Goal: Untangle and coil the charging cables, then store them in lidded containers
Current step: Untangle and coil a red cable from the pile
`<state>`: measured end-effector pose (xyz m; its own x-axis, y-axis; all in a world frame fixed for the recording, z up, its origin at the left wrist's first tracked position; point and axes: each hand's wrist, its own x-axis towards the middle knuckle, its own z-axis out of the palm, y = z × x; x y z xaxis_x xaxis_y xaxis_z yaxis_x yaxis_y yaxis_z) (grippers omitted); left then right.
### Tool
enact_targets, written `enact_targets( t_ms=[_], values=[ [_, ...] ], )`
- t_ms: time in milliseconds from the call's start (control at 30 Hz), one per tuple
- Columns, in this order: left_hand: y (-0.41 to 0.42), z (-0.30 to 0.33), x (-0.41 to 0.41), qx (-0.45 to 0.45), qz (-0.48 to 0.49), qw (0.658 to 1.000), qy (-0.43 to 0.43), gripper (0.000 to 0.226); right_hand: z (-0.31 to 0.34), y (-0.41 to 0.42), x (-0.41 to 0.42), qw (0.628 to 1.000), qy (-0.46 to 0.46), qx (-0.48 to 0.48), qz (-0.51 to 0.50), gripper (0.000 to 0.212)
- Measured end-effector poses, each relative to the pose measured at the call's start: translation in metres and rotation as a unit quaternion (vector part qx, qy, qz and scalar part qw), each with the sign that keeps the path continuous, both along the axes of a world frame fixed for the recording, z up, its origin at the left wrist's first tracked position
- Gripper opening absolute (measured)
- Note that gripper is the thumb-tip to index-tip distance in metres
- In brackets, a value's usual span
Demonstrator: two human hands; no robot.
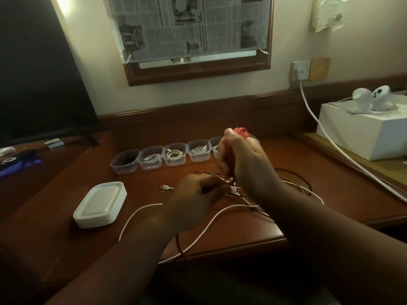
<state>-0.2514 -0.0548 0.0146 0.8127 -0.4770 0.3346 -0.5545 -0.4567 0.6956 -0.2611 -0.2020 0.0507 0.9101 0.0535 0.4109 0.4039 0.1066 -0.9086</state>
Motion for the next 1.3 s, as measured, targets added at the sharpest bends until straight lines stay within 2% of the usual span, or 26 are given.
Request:
enact_targets(
  t_ms=[33,100,167,233,300,367,433,500,567,633,800,900,1000,1067,1167,1300],
  values=[
    [0.001,0.002,0.000,0.015,0.008,0.999,-0.032,0.017,-0.001,0.000,0.000,1.000,0.002,-0.026,-0.003,0.041],
    [0.006,0.009,-0.002,0.003,0.012,0.999,-0.049,0.013,0.000,-0.004,-0.001,0.999,0.038,-0.006,0.023,0.046],
    [0.012,0.014,-0.002,0.031,-0.015,0.997,-0.069,0.019,0.005,-0.010,0.000,0.991,0.078,0.070,0.088,0.052],
    [0.015,0.014,-0.004,0.103,-0.061,0.987,-0.112,0.016,0.012,-0.016,-0.002,0.971,0.096,0.164,0.145,0.055],
    [0.014,0.012,-0.010,0.136,-0.088,0.975,-0.151,0.016,0.017,-0.020,-0.004,0.954,0.091,0.239,0.154,0.055],
    [0.014,0.013,-0.012,0.133,-0.095,0.967,-0.197,0.026,0.017,-0.021,-0.002,0.957,0.082,0.253,0.118,0.054],
    [0.014,0.018,-0.010,0.135,-0.092,0.956,-0.243,0.031,0.011,-0.018,0.002,0.974,0.092,0.194,0.064,0.053],
    [0.016,0.022,-0.002,0.135,-0.080,0.953,-0.260,0.023,0.000,-0.011,0.007,0.992,0.111,0.062,0.008,0.050],
    [0.015,0.023,0.004,0.136,-0.061,0.951,-0.271,0.016,-0.011,-0.004,0.010,0.989,0.132,-0.054,-0.027,0.046],
    [0.013,0.021,0.008,0.137,-0.043,0.948,-0.284,0.015,-0.019,-0.002,0.013,0.984,0.159,-0.072,-0.032,0.045],
    [0.015,0.015,0.016,0.078,-0.016,0.956,-0.281,0.020,-0.028,-0.009,0.021,0.968,0.250,0.005,0.025,0.046],
    [0.015,0.014,0.022,0.082,-0.021,0.955,-0.285,0.024,-0.029,-0.009,0.023,0.956,0.289,-0.001,0.050,0.045],
    [0.012,0.011,0.028,0.069,-0.020,0.959,-0.273,0.028,-0.031,-0.009,0.028,0.957,0.286,-0.001,0.046,0.045],
    [0.011,0.009,0.030,0.040,-0.016,0.972,-0.229,0.028,-0.031,-0.012,0.033,0.962,0.267,0.025,0.050,0.046],
    [0.013,0.007,0.034,-0.012,-0.055,0.992,-0.114,0.026,-0.028,-0.018,0.036,0.964,0.231,0.087,0.098,0.050],
    [0.018,0.010,0.044,-0.139,-0.075,0.986,-0.062,0.050,-0.023,-0.024,0.032,0.951,0.191,0.107,0.221,0.050]
  ],
)
